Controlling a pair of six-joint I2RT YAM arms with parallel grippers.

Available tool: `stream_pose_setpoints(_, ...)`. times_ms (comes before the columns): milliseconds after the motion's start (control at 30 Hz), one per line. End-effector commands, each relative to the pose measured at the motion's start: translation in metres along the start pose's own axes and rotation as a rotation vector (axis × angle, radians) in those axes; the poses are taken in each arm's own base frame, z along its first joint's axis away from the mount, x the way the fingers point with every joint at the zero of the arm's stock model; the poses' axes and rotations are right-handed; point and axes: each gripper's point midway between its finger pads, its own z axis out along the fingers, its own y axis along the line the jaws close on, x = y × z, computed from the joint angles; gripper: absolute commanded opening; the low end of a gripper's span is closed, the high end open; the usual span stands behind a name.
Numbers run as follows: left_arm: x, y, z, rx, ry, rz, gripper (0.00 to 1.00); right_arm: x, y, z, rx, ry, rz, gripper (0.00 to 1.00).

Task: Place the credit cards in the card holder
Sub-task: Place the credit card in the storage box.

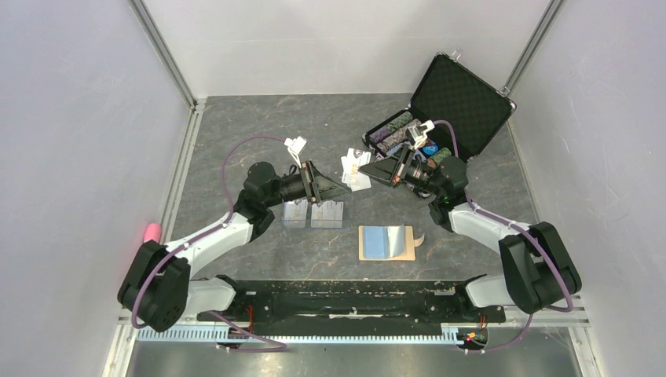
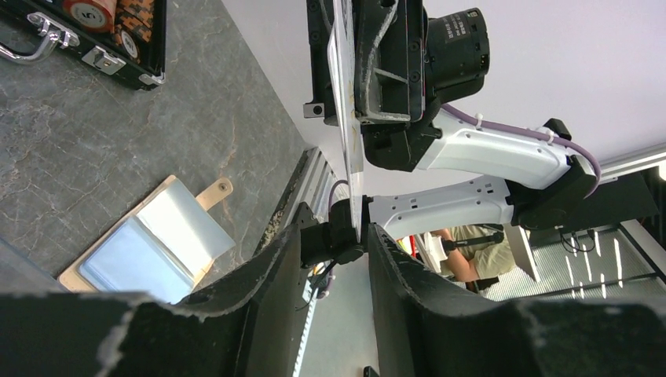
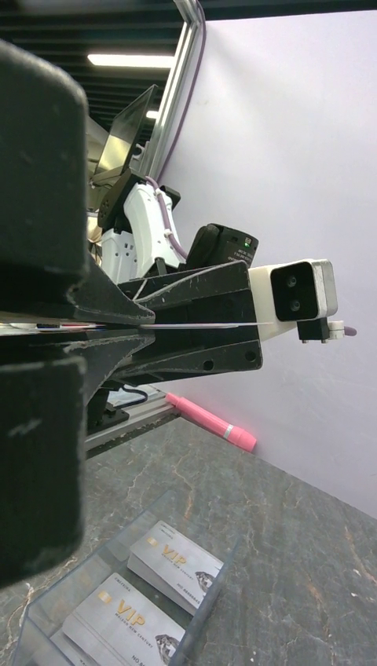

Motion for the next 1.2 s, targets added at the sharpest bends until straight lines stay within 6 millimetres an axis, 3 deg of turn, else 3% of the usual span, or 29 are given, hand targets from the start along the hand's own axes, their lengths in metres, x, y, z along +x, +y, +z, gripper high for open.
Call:
stream_pose_setpoints(0, -0.013, -0.021, 0.007, 0.071, -0.041, 0.039, 0.41, 0.002, 0.017, -0.003, -0.054, -0.006, -0.051, 0.0)
stream_pose_setpoints(467, -0.009, -0.019, 0.018, 0.099, -0.026, 0.01, 0.03, 0.01, 0.014, -0.003, -0.053, 0.015, -0.033, 0.0)
stream_pose_setpoints(600, -0.006, -0.016, 0.016, 0.08, -0.022, 0.01, 0.02, 0.014, 0.007, -0.002, -0.04, 0.024, -0.031, 0.0)
stream_pose_setpoints(767, 0.009, 0.021, 0.003, -0.104, -0.021, -0.027, 0.02, 0.022, -0.017, 0.001, 0.015, 0.059, -0.038, 0.0)
stream_pose_setpoints(900, 0.027, 0.045, -0.015, -0.199, -0.026, -0.057, 0.02, 0.04, -0.041, 0.006, 0.066, 0.112, -0.03, 0.01)
stream_pose_setpoints(1033, 0.043, 0.058, -0.031, -0.253, -0.02, -0.063, 0.02, 0.054, -0.056, 0.012, 0.08, 0.149, -0.009, 0.07)
stream_pose_setpoints(1167, 0.055, 0.069, -0.045, -0.312, -0.014, -0.065, 0.02, 0.055, -0.065, 0.017, 0.074, 0.157, -0.003, 0.19)
